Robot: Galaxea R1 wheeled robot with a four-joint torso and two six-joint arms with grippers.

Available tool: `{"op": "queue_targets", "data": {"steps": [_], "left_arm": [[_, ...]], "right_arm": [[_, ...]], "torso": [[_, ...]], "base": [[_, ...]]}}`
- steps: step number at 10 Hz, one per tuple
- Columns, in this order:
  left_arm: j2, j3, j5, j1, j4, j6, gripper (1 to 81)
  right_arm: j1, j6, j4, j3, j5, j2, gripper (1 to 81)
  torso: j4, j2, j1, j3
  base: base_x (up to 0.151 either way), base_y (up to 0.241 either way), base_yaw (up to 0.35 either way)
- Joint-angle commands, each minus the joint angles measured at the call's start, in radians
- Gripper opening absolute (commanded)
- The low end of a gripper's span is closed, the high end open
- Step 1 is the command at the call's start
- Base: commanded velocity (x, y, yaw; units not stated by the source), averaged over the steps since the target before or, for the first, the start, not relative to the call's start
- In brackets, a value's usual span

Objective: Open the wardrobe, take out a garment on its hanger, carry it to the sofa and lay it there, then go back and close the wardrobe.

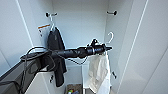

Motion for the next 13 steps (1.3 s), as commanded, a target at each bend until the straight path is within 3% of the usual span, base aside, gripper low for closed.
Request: {"op": "queue_targets", "data": {"steps": [1, 13], "left_arm": [[0.001, 0.045, -0.034, -0.182, 0.018, 0.015, 1.0], [-0.099, 0.218, -0.057, -0.105, 0.054, 0.016, 1.0]], "right_arm": [[0.037, -0.003, 0.005, 0.008, -0.053, 0.001, 81.1], [0.036, -0.004, 0.004, 0.008, -0.053, 0.001, 81.1]], "torso": [[0.0, 0.0, 0.0, 0.0], [0.0, 0.0, 0.0, 0.0]], "base": [[-0.116, 0.0, 0.0], [-0.121, 0.0, 0.0]]}}
